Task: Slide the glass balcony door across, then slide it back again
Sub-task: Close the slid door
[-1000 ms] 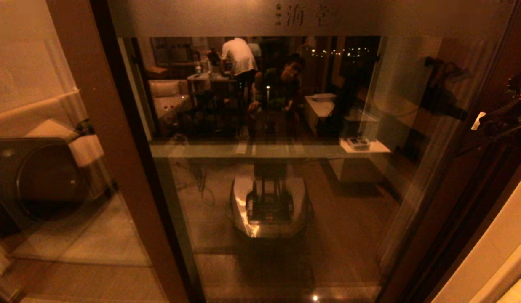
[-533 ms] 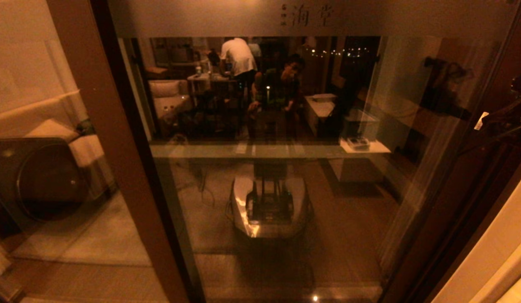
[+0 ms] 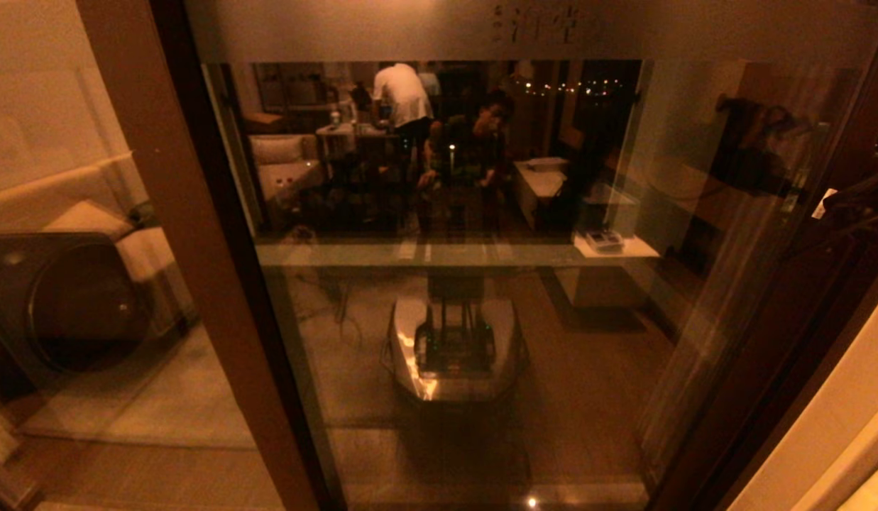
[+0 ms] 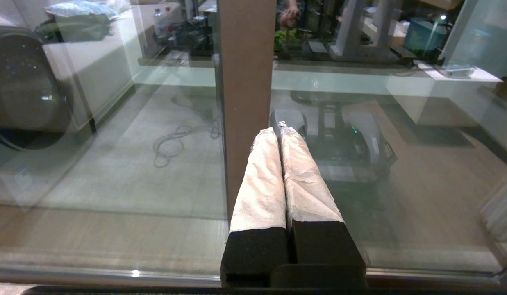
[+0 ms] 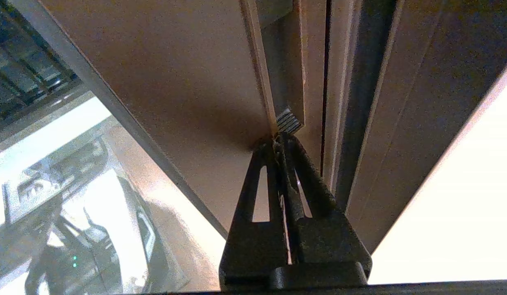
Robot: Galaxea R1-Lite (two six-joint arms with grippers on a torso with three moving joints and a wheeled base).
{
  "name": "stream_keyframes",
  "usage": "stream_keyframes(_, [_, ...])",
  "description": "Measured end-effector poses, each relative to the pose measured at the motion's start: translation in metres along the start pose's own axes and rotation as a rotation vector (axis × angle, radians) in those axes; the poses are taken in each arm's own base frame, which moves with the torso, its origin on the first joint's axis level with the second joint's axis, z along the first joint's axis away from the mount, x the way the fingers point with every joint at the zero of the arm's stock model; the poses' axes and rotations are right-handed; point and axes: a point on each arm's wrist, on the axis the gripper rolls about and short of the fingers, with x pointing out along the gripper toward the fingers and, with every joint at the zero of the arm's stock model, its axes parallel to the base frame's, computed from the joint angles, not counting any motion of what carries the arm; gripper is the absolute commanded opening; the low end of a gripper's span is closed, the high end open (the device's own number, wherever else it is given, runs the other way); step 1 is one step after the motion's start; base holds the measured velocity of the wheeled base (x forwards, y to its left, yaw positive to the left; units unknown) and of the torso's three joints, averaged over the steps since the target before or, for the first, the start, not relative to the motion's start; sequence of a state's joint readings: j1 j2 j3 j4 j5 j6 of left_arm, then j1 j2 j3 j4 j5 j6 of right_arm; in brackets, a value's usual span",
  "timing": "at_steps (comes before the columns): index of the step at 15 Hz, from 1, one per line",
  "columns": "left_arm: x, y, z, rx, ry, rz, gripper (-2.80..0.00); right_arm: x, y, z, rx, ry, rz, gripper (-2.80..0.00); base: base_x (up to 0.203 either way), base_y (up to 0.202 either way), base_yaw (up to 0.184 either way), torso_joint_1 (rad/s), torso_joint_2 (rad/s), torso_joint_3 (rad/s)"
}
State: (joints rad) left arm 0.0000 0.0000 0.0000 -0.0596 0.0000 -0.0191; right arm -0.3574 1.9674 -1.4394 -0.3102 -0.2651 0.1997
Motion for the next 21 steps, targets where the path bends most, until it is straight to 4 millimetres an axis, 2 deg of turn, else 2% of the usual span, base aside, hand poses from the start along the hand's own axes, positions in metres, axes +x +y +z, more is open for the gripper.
stream_keyframes(21, [0.000, 0.000, 0.000, 0.000, 0.000, 0.000, -2.80, 0.013, -0.014, 0.002, 0.008, -0.007, -0.038, -2.80, 0.000, 0.000, 0.000, 0.000, 0.00, 0.000])
